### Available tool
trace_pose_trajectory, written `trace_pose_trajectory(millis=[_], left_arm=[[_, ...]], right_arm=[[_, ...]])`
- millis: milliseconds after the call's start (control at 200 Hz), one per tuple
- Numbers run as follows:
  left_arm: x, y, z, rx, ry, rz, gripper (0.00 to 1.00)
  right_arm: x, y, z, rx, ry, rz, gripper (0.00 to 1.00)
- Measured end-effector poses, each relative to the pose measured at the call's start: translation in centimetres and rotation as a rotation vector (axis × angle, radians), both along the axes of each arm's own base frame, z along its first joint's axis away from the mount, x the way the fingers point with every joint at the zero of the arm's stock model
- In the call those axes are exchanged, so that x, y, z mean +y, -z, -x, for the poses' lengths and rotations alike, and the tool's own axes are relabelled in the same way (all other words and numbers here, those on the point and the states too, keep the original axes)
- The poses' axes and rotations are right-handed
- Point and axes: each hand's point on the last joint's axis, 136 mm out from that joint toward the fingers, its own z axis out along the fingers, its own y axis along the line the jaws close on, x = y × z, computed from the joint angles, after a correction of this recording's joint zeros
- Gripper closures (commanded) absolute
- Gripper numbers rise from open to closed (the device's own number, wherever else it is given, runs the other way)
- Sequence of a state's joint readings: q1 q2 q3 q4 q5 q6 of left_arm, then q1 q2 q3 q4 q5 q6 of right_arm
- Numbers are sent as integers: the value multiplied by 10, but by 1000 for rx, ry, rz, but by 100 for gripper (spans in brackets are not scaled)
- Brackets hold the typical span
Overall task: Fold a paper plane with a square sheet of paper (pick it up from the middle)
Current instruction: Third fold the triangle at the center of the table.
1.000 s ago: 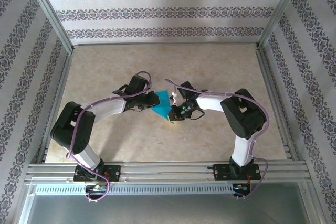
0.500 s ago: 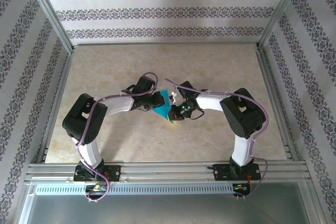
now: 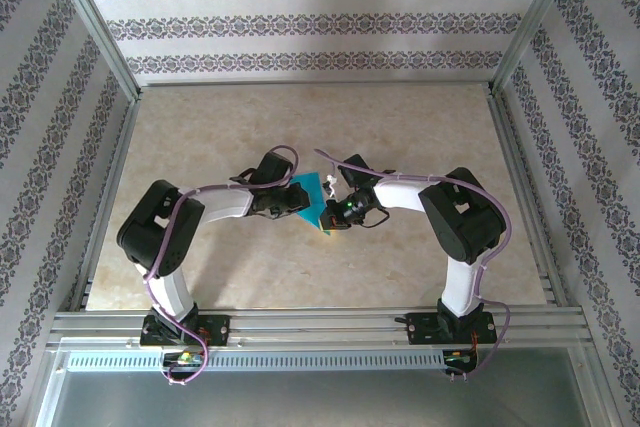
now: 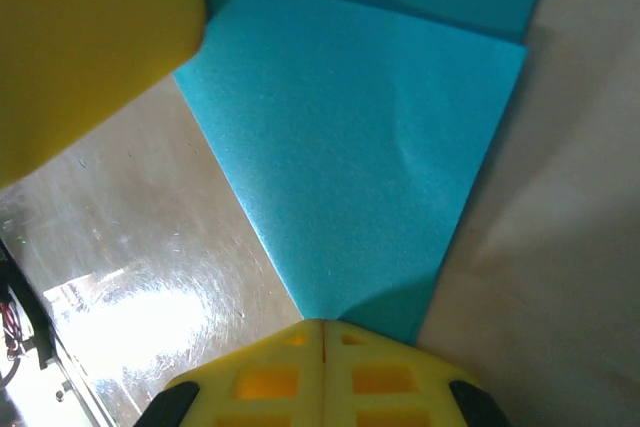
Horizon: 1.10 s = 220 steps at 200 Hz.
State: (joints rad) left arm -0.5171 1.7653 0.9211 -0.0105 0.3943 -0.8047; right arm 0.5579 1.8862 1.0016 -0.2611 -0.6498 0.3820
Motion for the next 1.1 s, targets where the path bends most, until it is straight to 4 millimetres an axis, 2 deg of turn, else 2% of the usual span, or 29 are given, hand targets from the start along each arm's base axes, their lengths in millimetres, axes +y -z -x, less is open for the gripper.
trace_pose_trajectory(millis=[215,390,585,790,989,1099], left_arm=[[2,-12,2,-37,-2,18,84],[4,-3,4,-23,-8,3,89],[14,18,5,17,-41,-56,93],[15,19,4,19,-51,-63,95],[15,19,4,25,-53,-65,95],[15,19,4,26,-53,-65,96]], right_arm=[[0,0,0,2,-1,-1,95],[0,0,0,3,-1,-3,95],[2,-1,1,7,-5,-14,94],[3,-10,0,-14,-7,-27,93],[24,-31,-14,-83,-29,-59,94],[34,-29,-21,-100,-34,-54,95]])
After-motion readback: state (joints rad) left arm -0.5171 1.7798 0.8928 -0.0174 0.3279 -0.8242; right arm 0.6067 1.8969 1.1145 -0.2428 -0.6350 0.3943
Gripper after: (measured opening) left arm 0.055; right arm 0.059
